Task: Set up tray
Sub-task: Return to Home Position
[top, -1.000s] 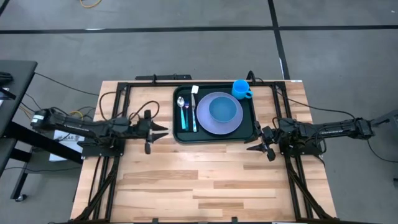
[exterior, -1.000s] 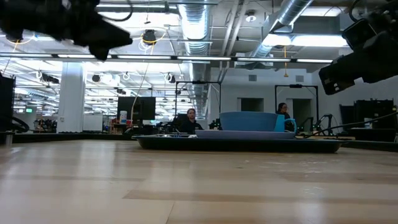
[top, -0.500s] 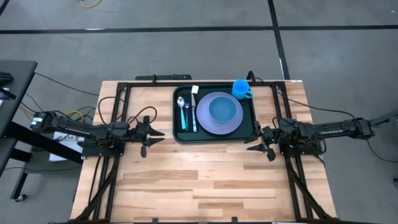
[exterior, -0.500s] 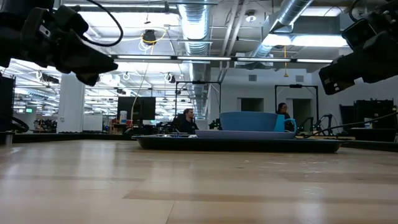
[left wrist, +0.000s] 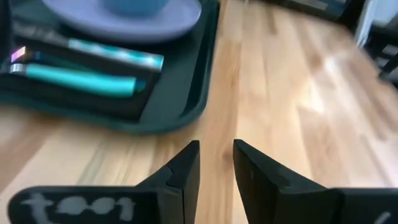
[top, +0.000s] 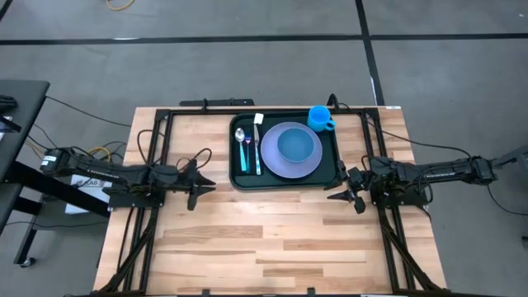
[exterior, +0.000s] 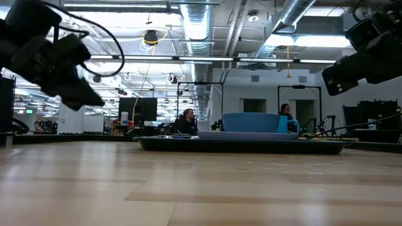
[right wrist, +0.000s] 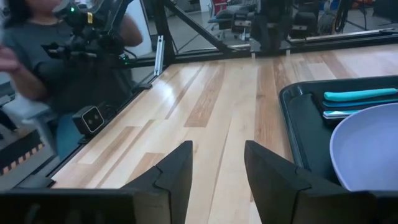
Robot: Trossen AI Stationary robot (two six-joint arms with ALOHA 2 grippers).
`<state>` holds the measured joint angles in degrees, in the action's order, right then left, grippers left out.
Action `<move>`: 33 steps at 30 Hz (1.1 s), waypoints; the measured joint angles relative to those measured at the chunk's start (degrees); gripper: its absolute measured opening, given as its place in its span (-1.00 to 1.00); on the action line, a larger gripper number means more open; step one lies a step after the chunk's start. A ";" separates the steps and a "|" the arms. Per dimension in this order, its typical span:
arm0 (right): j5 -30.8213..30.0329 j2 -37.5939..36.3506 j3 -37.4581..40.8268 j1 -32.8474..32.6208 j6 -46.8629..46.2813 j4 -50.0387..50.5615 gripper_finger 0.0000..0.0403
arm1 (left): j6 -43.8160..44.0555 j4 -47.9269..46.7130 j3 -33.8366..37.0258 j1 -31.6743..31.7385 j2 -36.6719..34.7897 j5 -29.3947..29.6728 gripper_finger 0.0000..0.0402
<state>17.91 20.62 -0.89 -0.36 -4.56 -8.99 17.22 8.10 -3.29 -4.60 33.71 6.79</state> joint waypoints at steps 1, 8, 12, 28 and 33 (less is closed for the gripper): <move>0.00 0.00 0.00 0.01 0.00 0.00 -0.31 | 0.21 -1.38 0.00 0.00 0.00 0.01 -0.58; 0.00 0.00 0.00 0.01 0.00 0.01 -0.32 | 0.36 -12.99 -0.04 -0.66 -1.86 -0.21 -0.58; 0.00 -0.02 0.00 0.02 0.00 0.00 -0.31 | 0.34 -15.68 -0.76 -0.33 -9.75 -2.23 -0.58; 0.00 -0.02 0.00 0.00 0.00 0.00 -0.32 | 0.21 -16.14 -0.76 -0.35 -18.84 -1.72 -0.58; -0.02 0.00 0.00 0.00 0.00 0.00 -0.31 | 0.61 -16.20 -0.76 -0.35 -18.84 -1.64 -0.58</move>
<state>17.89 20.62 -0.89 -0.36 -4.56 -8.99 17.82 -8.10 -4.05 -4.95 14.87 5.15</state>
